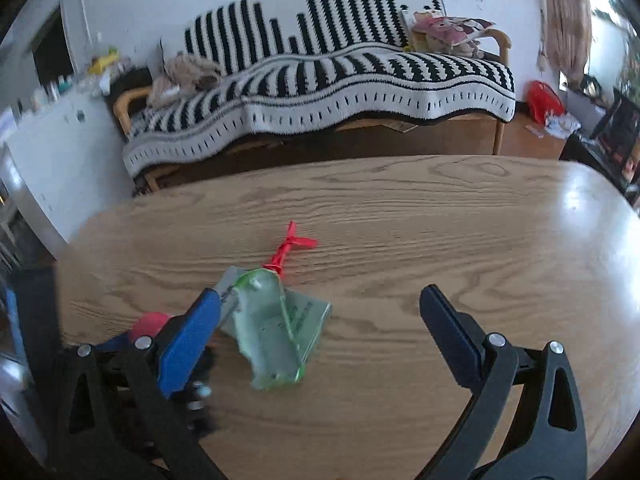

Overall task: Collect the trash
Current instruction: 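Return both grippers to the table toward the toy figure and plastic tray, then grasp the pink-purple toy with the left gripper while the right grasps the green tray, then carry the toy and tray over the bin and open both grippers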

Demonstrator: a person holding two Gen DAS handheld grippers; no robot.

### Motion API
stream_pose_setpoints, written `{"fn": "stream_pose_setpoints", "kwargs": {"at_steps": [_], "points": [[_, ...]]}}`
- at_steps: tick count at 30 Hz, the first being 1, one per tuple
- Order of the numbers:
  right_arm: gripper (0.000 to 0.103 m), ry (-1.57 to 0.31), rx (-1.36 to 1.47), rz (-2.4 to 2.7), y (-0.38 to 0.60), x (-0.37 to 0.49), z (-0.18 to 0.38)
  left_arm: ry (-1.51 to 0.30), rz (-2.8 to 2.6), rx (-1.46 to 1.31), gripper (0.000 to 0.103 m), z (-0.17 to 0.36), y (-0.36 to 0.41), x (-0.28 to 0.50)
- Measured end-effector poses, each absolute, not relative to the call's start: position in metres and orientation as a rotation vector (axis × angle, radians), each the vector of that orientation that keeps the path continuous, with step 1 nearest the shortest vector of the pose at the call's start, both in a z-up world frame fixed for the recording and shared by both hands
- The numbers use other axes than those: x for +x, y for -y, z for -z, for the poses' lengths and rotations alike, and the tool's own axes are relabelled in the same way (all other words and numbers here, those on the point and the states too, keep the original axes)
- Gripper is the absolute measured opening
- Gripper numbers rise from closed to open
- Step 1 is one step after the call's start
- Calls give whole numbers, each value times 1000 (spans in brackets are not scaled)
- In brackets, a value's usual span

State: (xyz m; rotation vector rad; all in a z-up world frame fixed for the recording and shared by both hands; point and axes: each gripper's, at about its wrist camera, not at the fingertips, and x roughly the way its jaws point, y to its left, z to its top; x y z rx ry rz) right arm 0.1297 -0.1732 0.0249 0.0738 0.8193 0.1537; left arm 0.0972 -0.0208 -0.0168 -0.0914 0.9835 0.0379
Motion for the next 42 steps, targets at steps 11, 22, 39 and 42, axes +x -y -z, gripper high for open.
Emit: {"fn": "stream_pose_setpoints", "kwargs": {"at_steps": [11,22,39,42], "points": [[88,-839,14,-210,146,141,5,-952,10,-13,97,21,2,100],[33,-832,37,-225,151,132,0,-894,68,-106,49,5,-7,91],[33,-777,74,-237,161,105,-38,-823,91,-91,49,-45,11,66],[33,-689,65,-208,176,84,-69,-783,142,-114,49,-68,22,49]]}}
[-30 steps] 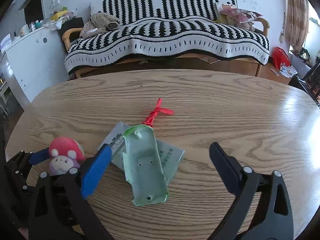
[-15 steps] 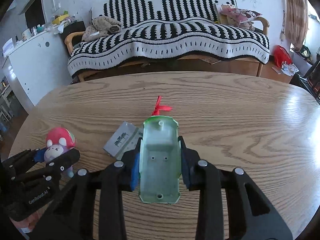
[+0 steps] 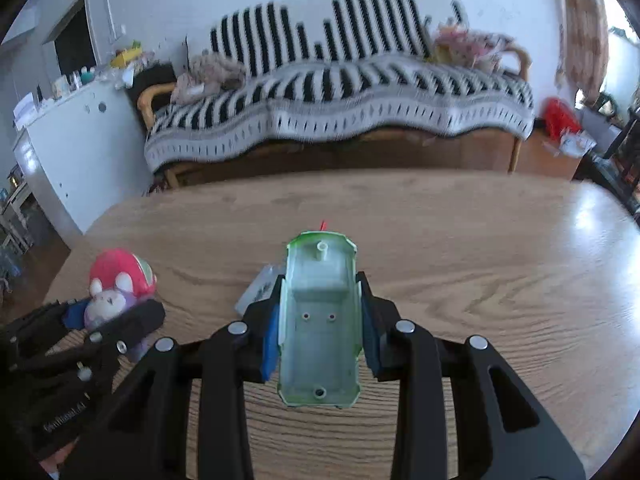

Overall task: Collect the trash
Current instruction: 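Carry the toy and tray over the bin and open both grippers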

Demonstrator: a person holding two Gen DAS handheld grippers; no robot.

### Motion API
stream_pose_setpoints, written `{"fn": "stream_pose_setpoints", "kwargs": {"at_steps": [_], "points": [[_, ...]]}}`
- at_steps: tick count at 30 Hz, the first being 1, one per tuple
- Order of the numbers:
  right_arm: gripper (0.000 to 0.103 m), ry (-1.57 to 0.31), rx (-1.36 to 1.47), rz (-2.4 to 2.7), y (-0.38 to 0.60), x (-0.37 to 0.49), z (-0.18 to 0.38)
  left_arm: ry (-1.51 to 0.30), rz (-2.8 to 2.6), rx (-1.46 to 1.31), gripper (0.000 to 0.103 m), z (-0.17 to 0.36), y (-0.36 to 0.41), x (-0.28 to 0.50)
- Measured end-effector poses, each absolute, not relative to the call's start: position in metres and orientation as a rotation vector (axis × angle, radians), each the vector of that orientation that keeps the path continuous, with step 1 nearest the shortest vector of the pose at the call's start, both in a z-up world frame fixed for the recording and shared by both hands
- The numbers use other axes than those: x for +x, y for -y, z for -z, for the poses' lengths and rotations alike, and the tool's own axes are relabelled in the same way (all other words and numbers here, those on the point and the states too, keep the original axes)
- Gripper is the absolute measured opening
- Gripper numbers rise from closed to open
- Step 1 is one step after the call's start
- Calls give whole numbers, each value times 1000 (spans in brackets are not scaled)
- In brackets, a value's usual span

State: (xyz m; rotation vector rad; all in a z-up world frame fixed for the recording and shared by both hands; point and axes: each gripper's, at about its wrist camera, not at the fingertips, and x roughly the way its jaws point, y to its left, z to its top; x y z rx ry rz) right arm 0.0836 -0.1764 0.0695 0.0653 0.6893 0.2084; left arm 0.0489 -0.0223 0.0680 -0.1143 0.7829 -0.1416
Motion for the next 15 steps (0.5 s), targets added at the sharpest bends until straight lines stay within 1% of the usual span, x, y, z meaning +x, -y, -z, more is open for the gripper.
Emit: {"fn": "stream_pose_setpoints", "kwargs": {"at_steps": [2,6,11,15], "points": [[33,-642,76,-177,196,62,-88,-754,172,-122,49,-83,31,36],[33,-624,118,-126,252,3,-107,-716,256,-121,49,-109,67,4],[33,-594,165,-13,335,-85,-123,-717,421,-93,49,-132,133,-55],[33,-598,188,97,399,-153,-123,-735,584,-34,49,-143,200,-106]]}}
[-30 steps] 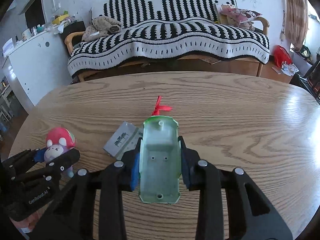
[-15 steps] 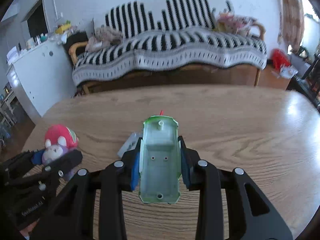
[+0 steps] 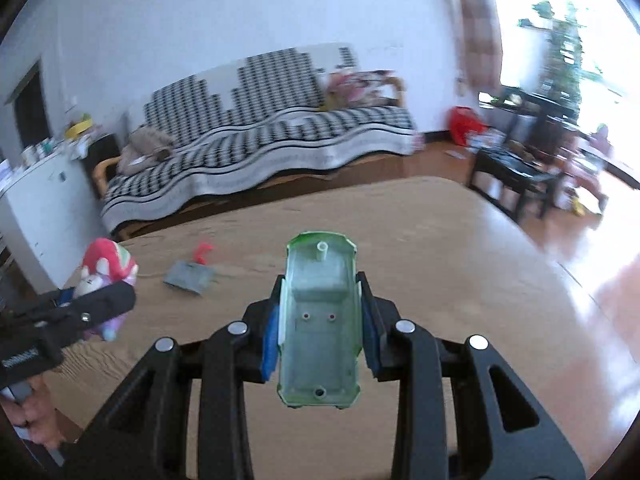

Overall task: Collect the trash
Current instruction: 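Carry the toy and tray over the bin and open both grippers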

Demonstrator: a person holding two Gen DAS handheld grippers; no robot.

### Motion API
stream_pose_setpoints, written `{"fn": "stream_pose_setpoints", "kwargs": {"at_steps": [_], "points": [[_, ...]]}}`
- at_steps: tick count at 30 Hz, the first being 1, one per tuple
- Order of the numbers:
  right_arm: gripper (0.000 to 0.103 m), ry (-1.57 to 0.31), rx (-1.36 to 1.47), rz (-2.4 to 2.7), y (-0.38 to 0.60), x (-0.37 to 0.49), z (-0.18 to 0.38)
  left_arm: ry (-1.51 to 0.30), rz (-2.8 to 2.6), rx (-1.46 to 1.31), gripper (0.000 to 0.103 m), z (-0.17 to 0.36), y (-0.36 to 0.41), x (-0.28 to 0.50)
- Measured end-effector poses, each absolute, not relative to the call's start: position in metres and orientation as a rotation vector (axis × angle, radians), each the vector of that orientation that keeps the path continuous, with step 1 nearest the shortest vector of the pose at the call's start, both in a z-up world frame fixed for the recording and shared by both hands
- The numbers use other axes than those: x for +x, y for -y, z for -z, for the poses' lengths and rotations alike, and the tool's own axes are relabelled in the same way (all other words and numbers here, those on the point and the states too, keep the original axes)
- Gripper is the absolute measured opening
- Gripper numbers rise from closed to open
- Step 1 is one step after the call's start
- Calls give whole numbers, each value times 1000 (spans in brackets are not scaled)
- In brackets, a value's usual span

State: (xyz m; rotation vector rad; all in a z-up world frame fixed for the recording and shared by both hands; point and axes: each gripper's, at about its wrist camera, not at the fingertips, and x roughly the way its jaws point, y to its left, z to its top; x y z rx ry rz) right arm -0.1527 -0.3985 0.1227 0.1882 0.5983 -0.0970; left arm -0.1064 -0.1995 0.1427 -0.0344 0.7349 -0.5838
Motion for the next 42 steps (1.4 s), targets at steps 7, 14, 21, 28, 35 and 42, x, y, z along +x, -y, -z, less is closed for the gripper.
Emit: {"fn": "stream_pose_setpoints", "kwargs": {"at_steps": [7,14,21,28,35,42], "points": [[33,-599,308,259,504,-258,-110,-864,820,43,49,-113,307,-168],[33,-801,448,263,549,-290,-14,-1080,812,119,49,-10,371,-215],[33,-1014,514,230,544,-302,76,-1106,788,319,49,69,394,-236],[33,-1053,547,225,549,-301,95,-1142,754,290,49,75,396,-223],[33,-1071,545,216,539,-281,94,-1158,751,292,50,77,405,-211],[33,-1067,534,221,537,-275,91,-1153,771,297,50,75,408,-215]]}}
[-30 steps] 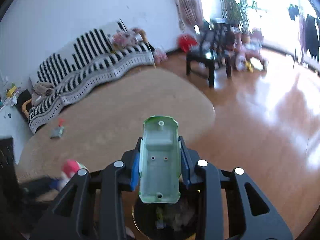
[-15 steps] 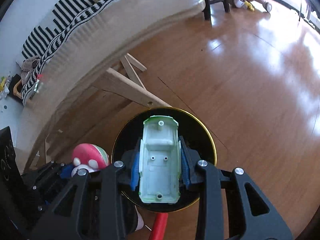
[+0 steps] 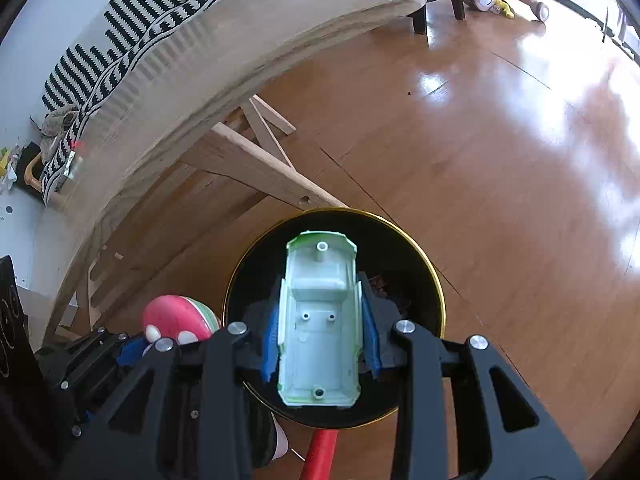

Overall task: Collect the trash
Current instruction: 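Carry the toy and tray over the bin and open both grippers, then return both grippers to the table toward the cigarette pack and red ribbon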

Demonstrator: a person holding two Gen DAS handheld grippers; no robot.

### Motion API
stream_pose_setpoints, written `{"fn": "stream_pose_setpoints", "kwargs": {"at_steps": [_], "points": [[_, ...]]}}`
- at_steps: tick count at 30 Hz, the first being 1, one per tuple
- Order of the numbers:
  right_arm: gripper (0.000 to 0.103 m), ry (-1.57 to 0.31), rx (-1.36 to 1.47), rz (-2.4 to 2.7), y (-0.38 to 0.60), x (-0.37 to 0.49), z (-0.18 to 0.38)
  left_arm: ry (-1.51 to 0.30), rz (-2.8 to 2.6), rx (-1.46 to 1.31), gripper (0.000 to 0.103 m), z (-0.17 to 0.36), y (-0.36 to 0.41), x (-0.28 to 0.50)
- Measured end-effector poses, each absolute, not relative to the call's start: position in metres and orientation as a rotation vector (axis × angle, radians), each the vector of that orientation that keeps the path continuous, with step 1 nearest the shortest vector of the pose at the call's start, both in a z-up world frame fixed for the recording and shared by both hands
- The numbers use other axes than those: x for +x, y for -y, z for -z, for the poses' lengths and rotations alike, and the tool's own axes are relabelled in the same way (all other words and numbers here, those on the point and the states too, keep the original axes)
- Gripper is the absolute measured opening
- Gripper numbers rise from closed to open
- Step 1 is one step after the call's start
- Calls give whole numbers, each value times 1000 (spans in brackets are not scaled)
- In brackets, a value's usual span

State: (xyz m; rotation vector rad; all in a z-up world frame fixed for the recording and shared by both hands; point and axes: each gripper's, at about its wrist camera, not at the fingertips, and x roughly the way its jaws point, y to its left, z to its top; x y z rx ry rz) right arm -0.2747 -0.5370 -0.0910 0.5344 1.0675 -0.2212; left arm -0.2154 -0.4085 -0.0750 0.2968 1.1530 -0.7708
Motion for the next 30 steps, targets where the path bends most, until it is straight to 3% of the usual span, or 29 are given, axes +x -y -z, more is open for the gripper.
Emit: {"fn": "stream_pose_setpoints", "kwargs": {"at_steps": [4,5,6,7,8,13,17,22,30], "points": [[34,-1068,544,243,538,-275,92,-1155,759,303,54,79,406,-214],[37,-1062,553,252,539,-276,91,-1154,740,329,60,81,409,-215],[47,-1057,572,259,542,-277,91,-1151,731,342,71,83,408,-216],[79,-1053,587,269,544,-278,90,-1143,729,342,81,84,409,-218],[96,-1045,594,272,546,-279,89,-1129,740,322,96,83,409,-219],[96,-964,594,349,563,-291,67,-1111,822,232,97,68,405,-224],[96,-889,487,416,561,-295,44,-1010,841,122,97,20,377,-217],[96,-848,312,346,523,-268,24,-874,598,58,97,-34,305,-169],[96,-822,288,153,449,-194,12,-935,132,-112,97,-32,166,-65]]}}
